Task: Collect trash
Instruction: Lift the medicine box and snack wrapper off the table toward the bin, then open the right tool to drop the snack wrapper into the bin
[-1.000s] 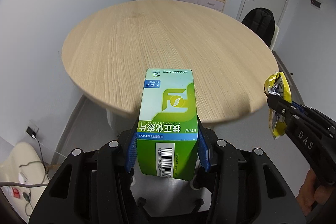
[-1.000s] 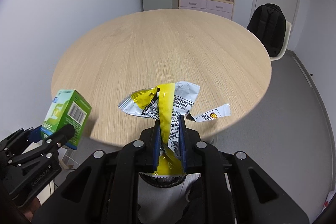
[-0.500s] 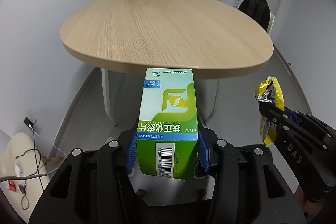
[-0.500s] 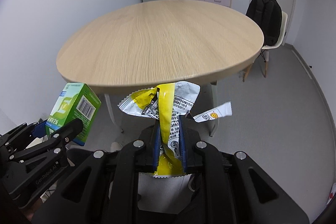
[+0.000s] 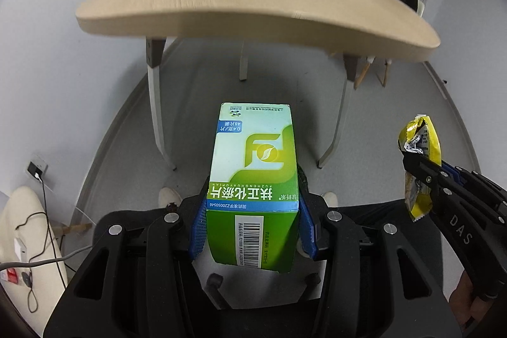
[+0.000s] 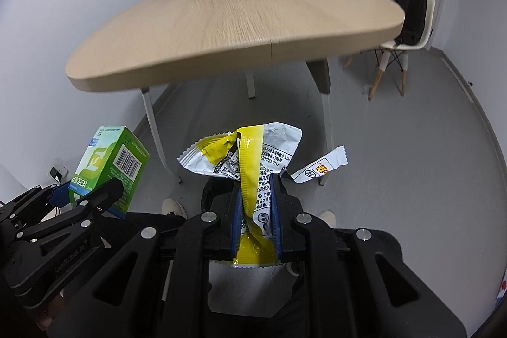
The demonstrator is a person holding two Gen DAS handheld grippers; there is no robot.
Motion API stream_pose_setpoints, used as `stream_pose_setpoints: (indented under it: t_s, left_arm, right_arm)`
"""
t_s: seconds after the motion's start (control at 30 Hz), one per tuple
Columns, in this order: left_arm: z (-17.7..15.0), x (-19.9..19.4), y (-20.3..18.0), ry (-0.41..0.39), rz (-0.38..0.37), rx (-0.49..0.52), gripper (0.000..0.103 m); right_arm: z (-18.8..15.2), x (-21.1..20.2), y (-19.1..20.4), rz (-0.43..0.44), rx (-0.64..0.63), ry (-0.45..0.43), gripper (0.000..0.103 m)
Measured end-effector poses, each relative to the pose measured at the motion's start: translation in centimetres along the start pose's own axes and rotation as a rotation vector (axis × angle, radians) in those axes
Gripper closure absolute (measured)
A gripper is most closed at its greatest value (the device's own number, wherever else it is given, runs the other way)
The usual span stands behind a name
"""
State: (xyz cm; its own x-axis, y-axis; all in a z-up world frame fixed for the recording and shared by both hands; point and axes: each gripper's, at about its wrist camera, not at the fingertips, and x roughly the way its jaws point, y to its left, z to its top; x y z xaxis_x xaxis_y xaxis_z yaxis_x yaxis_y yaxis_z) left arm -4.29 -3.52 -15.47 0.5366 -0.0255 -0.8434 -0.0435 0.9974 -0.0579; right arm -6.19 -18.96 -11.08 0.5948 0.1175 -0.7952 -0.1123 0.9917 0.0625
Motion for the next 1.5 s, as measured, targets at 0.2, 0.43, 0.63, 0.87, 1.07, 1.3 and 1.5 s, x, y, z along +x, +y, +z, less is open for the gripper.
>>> stream_pose_setpoints:
  t_s: [0.2,0.43,0.63,0.87,1.07,1.3,1.5]
  left_arm:
    - [-0.9,4.0,1.1,0.039,0.003,-0.015,0.057]
    - [-0.6,8.8,2.1,0.056,-0.018,-0.026,0.057]
    - [-0.3,13.1,3.1,0.086,-0.012,-0.04,0.057]
    - [0.2,18.0,4.7,0.122,-0.014,-0.085,0.057]
    - [0.7,21.2,6.0,0.154,-0.001,-0.11,0.057]
    - [1.3,23.3,6.5,0.174,0.006,-0.114,0.057]
    - [1.1,23.9,6.5,0.197,0.013,-0.119,0.057]
  right_arm:
    - [-0.4,3.8,0.0,0.002,-0.004,0.043,0.089]
    - [-1.2,9.7,0.2,0.0,-0.027,0.107,0.089]
    - [-0.4,15.8,0.3,0.029,-0.028,0.172,0.088]
    - [-0.5,22.7,1.0,0.038,-0.041,0.237,0.088]
    - [-0.6,27.3,1.7,0.04,-0.06,0.288,0.086]
    - [-0.8,31.6,2.6,0.058,-0.073,0.342,0.076]
    - [-1.0,33.6,2.8,0.057,-0.07,0.371,0.06]
